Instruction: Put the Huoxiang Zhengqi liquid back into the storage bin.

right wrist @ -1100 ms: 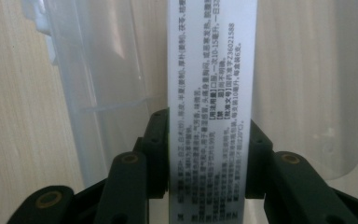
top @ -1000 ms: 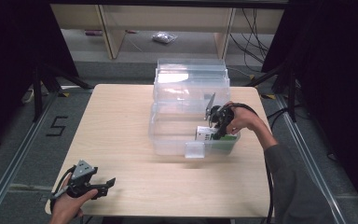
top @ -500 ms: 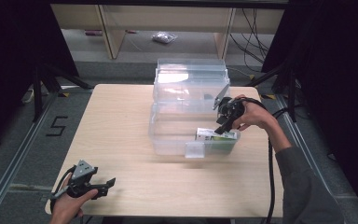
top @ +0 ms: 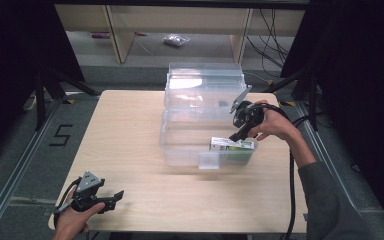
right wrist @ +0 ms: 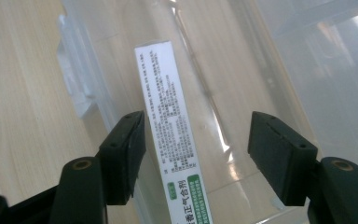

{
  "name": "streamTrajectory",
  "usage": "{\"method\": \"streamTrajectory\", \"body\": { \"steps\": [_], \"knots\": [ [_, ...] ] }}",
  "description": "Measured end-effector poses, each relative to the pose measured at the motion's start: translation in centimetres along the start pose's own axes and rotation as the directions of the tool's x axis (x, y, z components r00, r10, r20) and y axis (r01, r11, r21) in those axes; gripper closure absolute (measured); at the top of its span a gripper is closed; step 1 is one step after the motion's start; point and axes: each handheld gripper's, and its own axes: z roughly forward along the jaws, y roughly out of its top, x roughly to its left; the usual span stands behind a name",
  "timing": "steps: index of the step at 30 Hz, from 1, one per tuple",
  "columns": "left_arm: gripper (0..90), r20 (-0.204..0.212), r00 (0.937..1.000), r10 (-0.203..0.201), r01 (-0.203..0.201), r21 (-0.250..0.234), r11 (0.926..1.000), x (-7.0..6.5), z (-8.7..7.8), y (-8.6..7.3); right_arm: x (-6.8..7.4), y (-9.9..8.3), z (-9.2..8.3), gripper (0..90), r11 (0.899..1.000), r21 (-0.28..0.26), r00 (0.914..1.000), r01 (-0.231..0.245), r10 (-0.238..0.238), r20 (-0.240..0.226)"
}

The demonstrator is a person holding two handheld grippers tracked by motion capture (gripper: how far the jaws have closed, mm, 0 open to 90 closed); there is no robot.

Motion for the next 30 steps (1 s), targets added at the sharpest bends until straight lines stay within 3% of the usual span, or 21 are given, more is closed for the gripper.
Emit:
{"method": "streamTrajectory", "body": {
  "steps": [4, 6, 22, 23, 30],
  "knots": [
    [15.9, -0.001, 0.9999, -0.015, 0.015, -0.014, 0.9998, -0.1, 0.1, 0.0, 0.2, 0.0, -0.5, 34.0, 0.998, -0.037, 0.9982, -0.049, 0.050, 0.034],
    [15.9, 0.000, 0.9999, -0.011, 0.011, -0.012, 0.9999, 0.0, 0.1, 0.0, 0.4, -0.1, -0.5, 34.7, 0.995, -0.052, 0.9961, -0.084, 0.085, 0.024],
    [15.9, -0.002, 1.0000, 0.002, -0.002, -0.002, 1.0000, 0.0, 0.0, 0.0, 0.5, -0.9, -0.7, 29.9, 0.986, -0.108, 0.9913, -0.126, 0.129, 0.024],
    [16.0, -0.001, 0.9999, -0.014, 0.014, -0.014, 0.9998, -0.1, 0.0, 0.0, 0.5, -0.9, -0.7, 29.3, 0.985, -0.112, 0.9909, -0.130, 0.133, 0.021],
    [15.9, -0.003, 0.9999, -0.014, 0.014, -0.010, 0.9998, -0.1, 0.1, 0.0, 0.6, -1.5, -0.5, 24.3, 0.974, -0.119, 0.9794, -0.195, 0.200, 0.030]
  ]
}}
